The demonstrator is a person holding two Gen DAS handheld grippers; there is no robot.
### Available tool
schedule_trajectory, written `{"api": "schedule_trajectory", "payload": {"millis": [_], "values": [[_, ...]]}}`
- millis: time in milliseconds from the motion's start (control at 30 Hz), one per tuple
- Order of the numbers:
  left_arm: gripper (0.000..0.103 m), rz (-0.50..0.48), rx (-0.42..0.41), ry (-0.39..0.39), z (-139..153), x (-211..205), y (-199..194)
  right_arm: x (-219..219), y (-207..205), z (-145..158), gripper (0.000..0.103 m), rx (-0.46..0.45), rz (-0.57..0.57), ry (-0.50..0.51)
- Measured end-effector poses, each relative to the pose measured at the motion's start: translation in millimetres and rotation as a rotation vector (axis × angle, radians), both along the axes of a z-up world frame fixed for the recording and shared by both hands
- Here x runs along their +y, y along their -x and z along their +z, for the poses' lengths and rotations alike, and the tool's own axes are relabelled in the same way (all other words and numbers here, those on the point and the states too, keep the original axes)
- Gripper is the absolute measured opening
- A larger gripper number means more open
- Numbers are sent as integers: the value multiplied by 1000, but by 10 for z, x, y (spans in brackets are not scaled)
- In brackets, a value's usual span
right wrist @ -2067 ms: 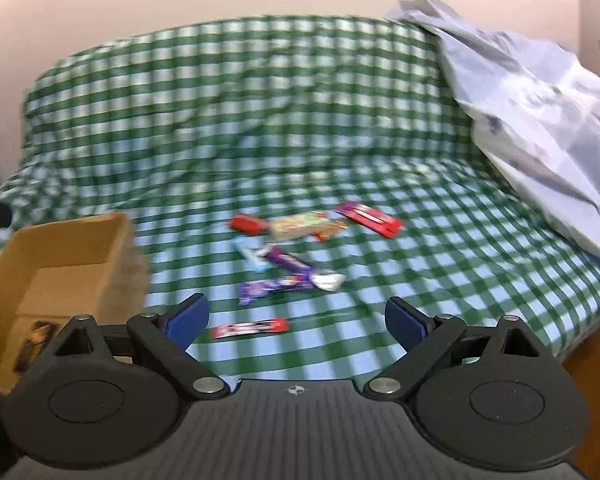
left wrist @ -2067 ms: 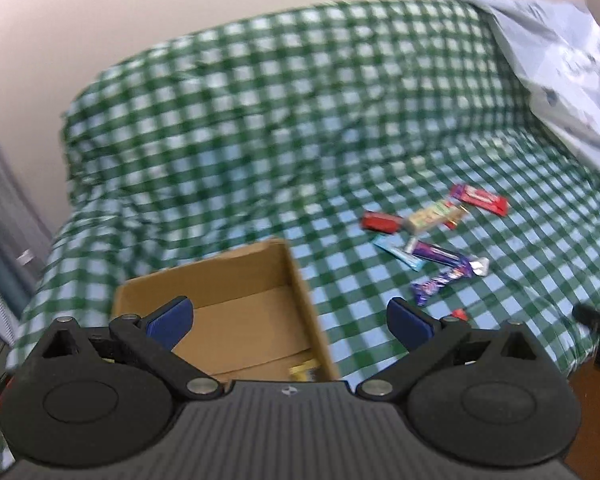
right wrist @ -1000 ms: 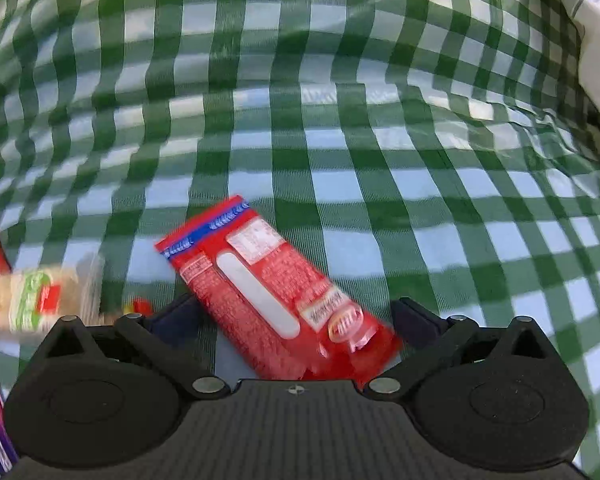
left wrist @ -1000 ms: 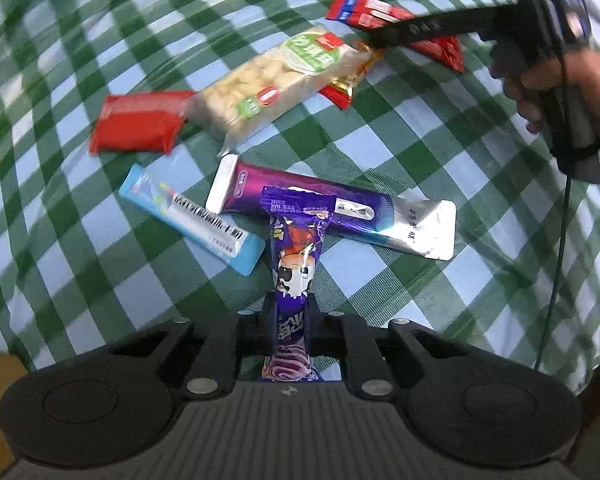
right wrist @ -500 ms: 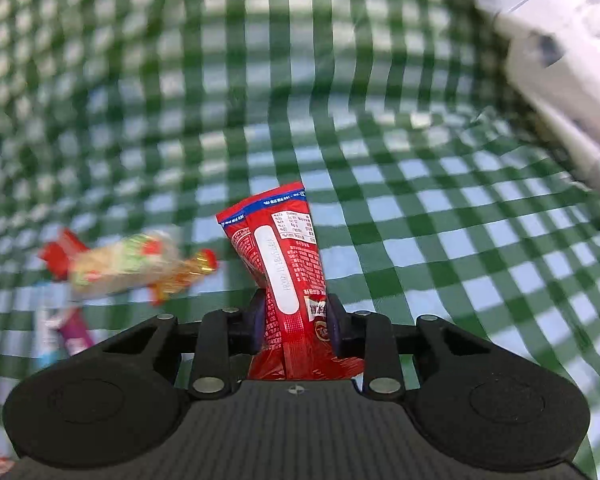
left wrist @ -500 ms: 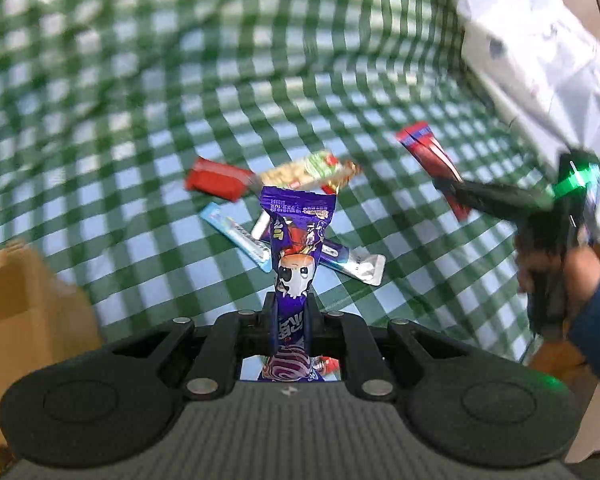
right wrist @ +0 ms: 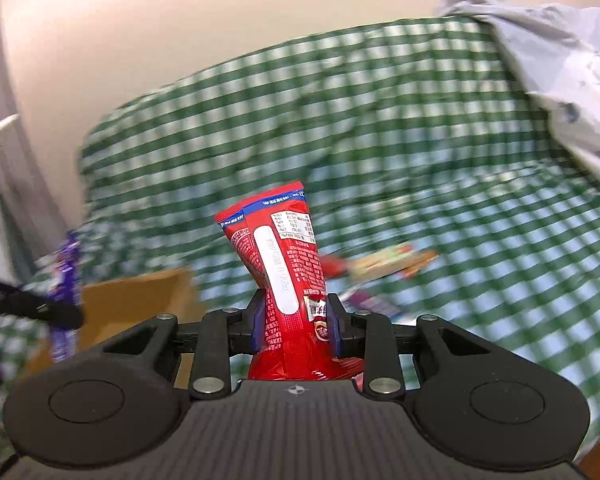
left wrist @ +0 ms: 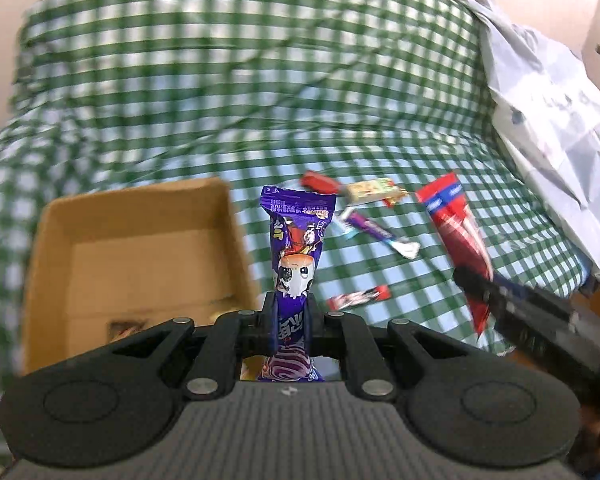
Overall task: Organize snacks
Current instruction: 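Lower both held snacks into the box and open both tools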
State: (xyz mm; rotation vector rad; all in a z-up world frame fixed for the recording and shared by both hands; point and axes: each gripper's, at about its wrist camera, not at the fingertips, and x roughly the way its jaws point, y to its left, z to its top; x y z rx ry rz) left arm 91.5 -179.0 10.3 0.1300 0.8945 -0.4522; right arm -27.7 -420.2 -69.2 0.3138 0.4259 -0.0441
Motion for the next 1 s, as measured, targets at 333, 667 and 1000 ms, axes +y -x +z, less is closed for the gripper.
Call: {"api": "schedule_trajectory", "payload": {"millis": [333,667,1000], "values": [[12,160,-54,64,185,1182,674,1500,459,221,31,20,224,46],[12,206,-88,133,220,1764,1092,2076,698,380,31,42,255,120],[12,232,-86,189,192,1992,1117,2292,694,393,32,76,267,177]]}}
